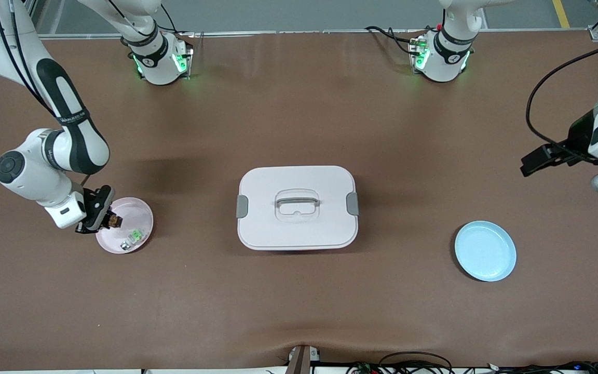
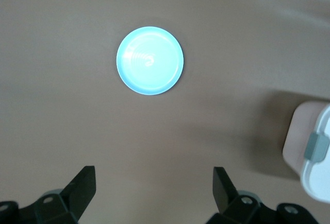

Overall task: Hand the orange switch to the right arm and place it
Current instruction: 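Lower the switch onto the pink plate with the right gripper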

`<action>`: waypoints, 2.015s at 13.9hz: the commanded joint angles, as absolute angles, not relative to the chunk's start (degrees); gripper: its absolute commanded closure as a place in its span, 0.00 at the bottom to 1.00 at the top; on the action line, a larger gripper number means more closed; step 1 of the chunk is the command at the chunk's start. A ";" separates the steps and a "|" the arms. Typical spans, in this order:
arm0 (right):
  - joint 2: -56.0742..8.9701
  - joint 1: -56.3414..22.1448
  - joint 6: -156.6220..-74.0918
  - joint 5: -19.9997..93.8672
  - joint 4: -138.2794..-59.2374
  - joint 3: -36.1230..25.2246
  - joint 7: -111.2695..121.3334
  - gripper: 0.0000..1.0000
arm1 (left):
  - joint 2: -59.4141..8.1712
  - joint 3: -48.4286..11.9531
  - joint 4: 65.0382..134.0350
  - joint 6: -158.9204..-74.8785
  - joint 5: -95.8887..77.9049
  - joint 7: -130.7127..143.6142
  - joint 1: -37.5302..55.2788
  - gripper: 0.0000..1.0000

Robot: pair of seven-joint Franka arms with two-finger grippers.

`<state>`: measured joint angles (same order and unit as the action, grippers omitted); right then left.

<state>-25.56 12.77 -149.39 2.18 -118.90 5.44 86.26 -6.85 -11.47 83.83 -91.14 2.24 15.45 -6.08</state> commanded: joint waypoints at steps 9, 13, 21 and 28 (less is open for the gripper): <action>-29.09 13.36 -153.28 2.20 -118.74 6.59 86.66 1.00 | 2.98 -2.90 93.34 -91.50 0.70 6.06 1.76 0.00; -29.09 13.36 -152.67 2.20 -118.83 6.59 86.66 1.00 | 3.87 -2.81 93.52 -90.62 -0.17 4.93 1.67 0.00; -28.92 13.71 -152.75 2.20 -120.94 6.68 86.58 0.95 | 3.78 -2.72 93.16 -89.56 -0.18 1.14 1.58 0.00; -28.30 13.71 -148.38 2.37 -118.66 6.86 84.03 0.00 | 3.96 -2.64 93.16 -88.86 0.18 1.32 1.49 0.00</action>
